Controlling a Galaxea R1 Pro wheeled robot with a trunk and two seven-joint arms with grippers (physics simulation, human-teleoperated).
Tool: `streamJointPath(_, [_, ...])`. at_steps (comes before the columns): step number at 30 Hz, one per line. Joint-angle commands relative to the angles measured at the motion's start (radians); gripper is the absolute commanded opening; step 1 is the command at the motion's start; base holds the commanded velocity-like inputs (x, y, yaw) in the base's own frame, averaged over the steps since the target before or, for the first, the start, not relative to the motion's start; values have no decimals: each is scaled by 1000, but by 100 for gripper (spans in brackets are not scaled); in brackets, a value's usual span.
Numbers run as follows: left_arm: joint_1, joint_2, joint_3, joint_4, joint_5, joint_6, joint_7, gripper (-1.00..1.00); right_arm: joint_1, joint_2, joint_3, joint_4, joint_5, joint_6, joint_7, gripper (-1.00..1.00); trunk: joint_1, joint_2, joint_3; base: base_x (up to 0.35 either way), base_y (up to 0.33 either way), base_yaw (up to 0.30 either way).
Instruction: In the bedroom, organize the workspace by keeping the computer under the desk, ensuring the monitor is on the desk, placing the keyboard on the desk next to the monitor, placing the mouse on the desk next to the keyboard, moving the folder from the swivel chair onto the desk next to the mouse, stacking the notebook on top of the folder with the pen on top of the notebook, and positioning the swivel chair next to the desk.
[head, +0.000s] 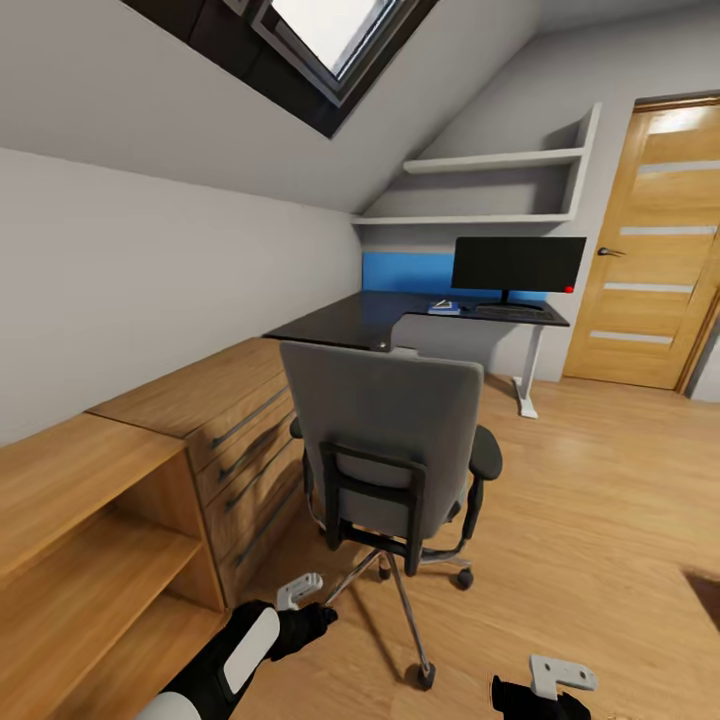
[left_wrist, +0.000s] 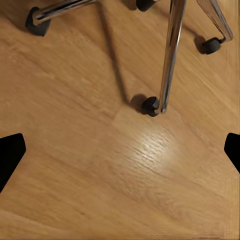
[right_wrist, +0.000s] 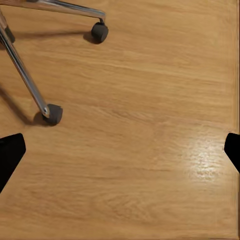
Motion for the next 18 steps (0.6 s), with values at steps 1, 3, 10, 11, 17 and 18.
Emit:
streamJointPath(1, [0, 1, -4, 0, 11, 2, 9, 100, 0, -1, 2, -1, -7, 2, -8, 100, 0, 0, 0, 11, 10, -295])
streamJointPath(3, [0, 1, -4, 3, 12, 1, 9, 100, 0, 0, 2, -1, -7, 2, -8, 100, 0, 0, 1, 8, 35, -295])
streamJointPath(10, [0, 1, -3, 6, 10, 1, 9, 100, 0, 4, 1, 4, -7, 2, -8, 100, 0, 0, 4, 30, 173, -295])
streamJointPath(11, [0, 1, -3, 6, 10, 1, 9, 100, 0, 5, 1, 4, -7, 2, -8, 100, 0, 0, 5, 87, 241, -295])
streamJointPath(17, [0, 2, -3, 8, 11, -3, 10, 100, 0, 6, 1, 8, -7, 2, -8, 100, 0, 0, 7, 124, 266, -295])
streamJointPath(18, [0, 2, -3, 8, 11, -3, 10, 100, 0, 6, 1, 8, -7, 2, -8, 100, 0, 0, 8, 142, 277, -295])
